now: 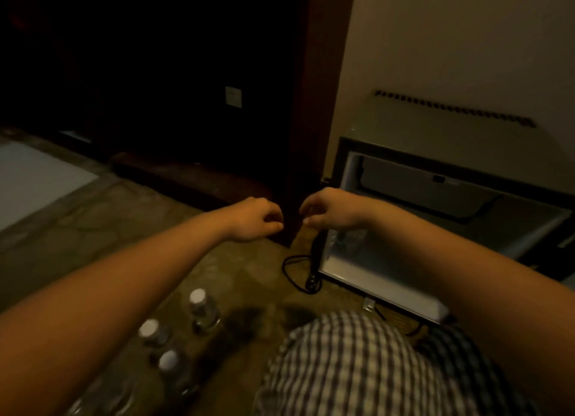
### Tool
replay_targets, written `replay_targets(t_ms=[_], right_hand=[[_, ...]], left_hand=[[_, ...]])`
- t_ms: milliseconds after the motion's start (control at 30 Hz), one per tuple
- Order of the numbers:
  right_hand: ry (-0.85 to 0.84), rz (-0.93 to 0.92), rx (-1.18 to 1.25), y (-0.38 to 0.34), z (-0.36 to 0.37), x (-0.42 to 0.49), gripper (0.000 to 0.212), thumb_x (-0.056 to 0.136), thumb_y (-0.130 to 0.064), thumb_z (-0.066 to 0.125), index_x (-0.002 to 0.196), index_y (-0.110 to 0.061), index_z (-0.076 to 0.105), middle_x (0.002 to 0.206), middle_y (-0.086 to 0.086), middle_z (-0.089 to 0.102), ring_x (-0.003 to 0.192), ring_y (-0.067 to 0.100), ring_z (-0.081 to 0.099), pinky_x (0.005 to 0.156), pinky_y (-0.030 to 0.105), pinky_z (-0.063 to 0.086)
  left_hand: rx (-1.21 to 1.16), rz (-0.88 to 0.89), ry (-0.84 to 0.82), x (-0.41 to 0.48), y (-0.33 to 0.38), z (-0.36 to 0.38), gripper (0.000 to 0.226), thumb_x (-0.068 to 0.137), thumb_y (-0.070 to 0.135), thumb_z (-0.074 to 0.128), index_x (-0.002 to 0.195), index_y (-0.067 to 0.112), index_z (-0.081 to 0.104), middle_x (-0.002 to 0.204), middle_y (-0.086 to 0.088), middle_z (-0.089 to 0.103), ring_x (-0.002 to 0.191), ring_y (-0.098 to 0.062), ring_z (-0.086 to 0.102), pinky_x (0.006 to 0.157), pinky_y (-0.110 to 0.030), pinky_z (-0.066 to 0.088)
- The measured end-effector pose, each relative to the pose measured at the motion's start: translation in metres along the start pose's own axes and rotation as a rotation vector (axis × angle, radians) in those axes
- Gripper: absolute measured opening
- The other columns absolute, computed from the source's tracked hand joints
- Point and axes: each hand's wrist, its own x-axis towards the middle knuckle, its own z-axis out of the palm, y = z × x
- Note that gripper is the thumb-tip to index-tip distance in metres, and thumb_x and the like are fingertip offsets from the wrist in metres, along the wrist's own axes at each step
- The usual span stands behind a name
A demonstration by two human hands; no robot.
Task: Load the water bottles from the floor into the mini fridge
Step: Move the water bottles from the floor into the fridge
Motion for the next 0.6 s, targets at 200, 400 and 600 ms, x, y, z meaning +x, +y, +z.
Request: replay_targets(t_ms=[200,400,600], right_hand=[[-0.026,-0.067,-0.036,-0.088,0.040,-0.005,0.035,0.091,-0.028,0.057,0.124,-0.016,0.057,0.125,0.003,0.059,0.113,0.019,0.056,0.087,0.028,0.044],[-0.184,-0.053,-0.025,-0.145,0.118,-0.005,0.030,0.089,-0.023,0.060,0.117,-0.013,0.061,0.119,0.006,0.062,0.105,0.020,0.059,0.085,0.030,0.048],[-0.372,-0.037,0.042,-0.180,0.211,-0.007,0.031,0.086,-0.019,0.063,0.115,-0.009,0.060,0.116,0.012,0.062,0.100,0.025,0.061,0.088,0.037,0.053]], left_hand=[[0.153,-0.105,-0.128,-0.106,-0.027,-0.009,0.035,0.092,0.033,0.048,0.121,0.015,0.054,0.119,-0.005,0.063,0.107,-0.021,0.058,0.091,-0.035,0.048],[0.164,-0.247,-0.275,-0.197,-0.057,0.019,0.041,0.091,0.037,0.048,0.128,0.018,0.048,0.125,-0.005,0.058,0.108,-0.023,0.057,0.092,-0.038,0.047],[-0.099,-0.363,-0.390,-0.263,-0.083,0.085,0.037,0.093,0.026,0.049,0.125,0.009,0.051,0.120,-0.012,0.059,0.108,-0.025,0.057,0.082,-0.025,0.042]])
